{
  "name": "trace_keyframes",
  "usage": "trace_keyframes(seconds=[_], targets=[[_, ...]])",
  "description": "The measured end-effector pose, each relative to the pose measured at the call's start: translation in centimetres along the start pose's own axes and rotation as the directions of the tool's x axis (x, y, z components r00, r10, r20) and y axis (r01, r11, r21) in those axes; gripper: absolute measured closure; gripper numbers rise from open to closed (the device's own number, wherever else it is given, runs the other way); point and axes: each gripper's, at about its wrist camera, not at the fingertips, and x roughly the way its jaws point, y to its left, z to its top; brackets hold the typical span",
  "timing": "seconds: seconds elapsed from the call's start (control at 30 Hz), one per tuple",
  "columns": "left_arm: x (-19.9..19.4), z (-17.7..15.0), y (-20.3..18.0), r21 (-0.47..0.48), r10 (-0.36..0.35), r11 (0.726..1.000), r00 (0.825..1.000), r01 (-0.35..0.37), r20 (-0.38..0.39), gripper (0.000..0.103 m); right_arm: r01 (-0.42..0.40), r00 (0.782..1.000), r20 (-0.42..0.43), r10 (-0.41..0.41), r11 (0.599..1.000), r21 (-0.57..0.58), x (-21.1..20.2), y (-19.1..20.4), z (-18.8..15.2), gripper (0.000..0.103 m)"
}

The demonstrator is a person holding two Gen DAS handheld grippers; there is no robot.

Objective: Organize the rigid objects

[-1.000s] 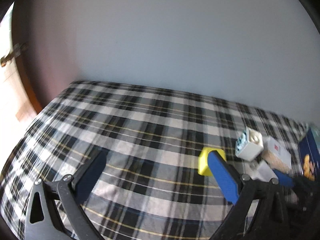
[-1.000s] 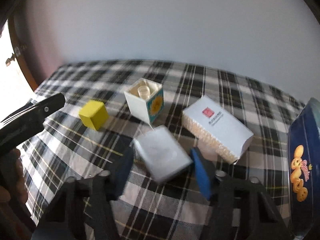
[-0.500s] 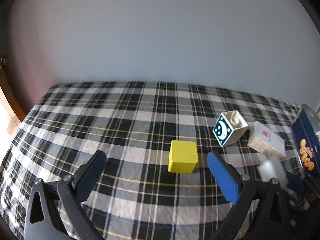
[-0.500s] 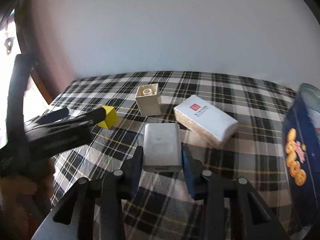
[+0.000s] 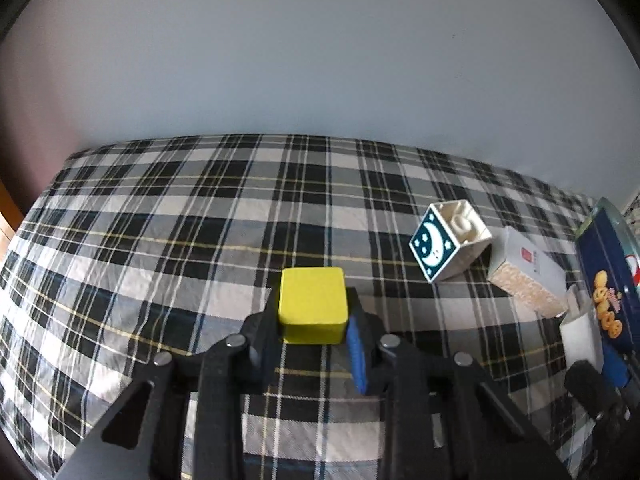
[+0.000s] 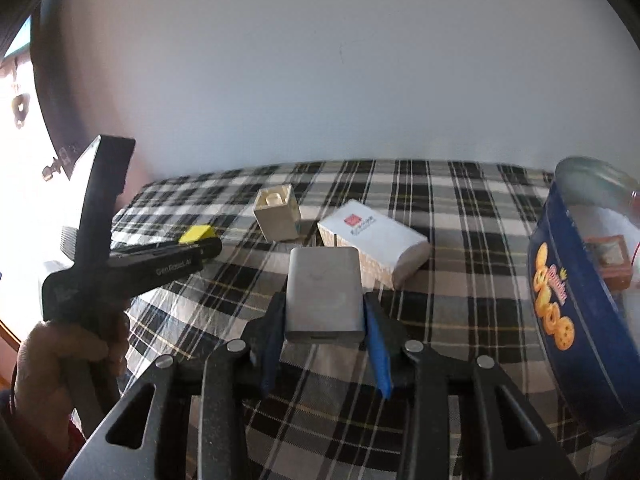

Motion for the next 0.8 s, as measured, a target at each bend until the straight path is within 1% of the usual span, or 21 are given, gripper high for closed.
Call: trace_keyframes(seconds=[0.03,0.1,0.13,0.2,0.3,0.37,0.43,0.5,0.57,0.67,0.8], targets=[[-0.4,-0.2,0.1,-0.012,-0.009,1.000,1.000,0.010,0.024,0.076,0.003,1.000,0.017,-0.003,1.000,-0.005,-0.4,0.1,0.1,0.063],[-1.6,-0.3,0.6,-0.029,0.002,1.000,0.996,0.001,0.090,0.076,0.010,0.998,0.059,-0.009,1.000,-0.017,-0.9,0.2,0.2,0.063],[-2.6,-0.6,0.7,-0.039,0.012,0.999,0.990,-0.006,0.138,0.076,0.012,0.996,0.083,-0.010,1.000,-0.023,-1.1,0.3,0.3,0.063],[-3.9,-1.1,0.8,-0.060,0.009,0.998,0.980,0.003,0.198,0.076,0.023,0.990,0.138,-0.018,0.999,-0.034,-2.0,0.4,0.6,0.063],[-5.3,-2.0,0.8,-0.124,-0.011,0.991,0.969,0.042,0.245,0.076,0.036,0.978,0.205,-0.028,0.999,-0.035,-3.0,0.3,1.0,0.063],[-5.9,-2.3,0.2,-0.153,-0.007,0.987,0.965,0.049,0.263,0.076,0.035,0.971,0.238,-0.027,0.999,-0.029,-3.6,0.0,1.3,0.063],[-6.6,-2.4,-0.9,-0.152,-0.011,0.987,0.958,0.056,0.286,0.076,0.028,0.967,0.256,-0.021,0.999,-0.023,-3.7,-0.2,1.7,0.063],[-7.7,-2.5,-2.3,-0.117,-0.012,0.992,0.950,0.051,0.312,0.076,0.025,0.966,0.259,-0.019,0.999,-0.020,-3.6,-0.4,1.9,0.063],[-8.0,-2.6,-3.0,-0.081,-0.011,0.996,0.947,0.039,0.321,0.076,0.037,0.967,0.253,-0.033,0.999,-0.013,-3.5,-0.7,1.9,0.063],[-7.1,-2.3,-3.0,-0.055,0.000,0.998,0.953,0.018,0.305,0.076,0.055,0.968,0.245,-0.054,0.998,0.002,-3.1,-1.0,2.1,0.062],[-6.6,-2.3,-2.8,-0.058,0.015,0.998,0.960,0.001,0.278,0.076,0.061,0.968,0.241,-0.064,0.998,0.018,-3.0,-1.2,2.1,0.063]])
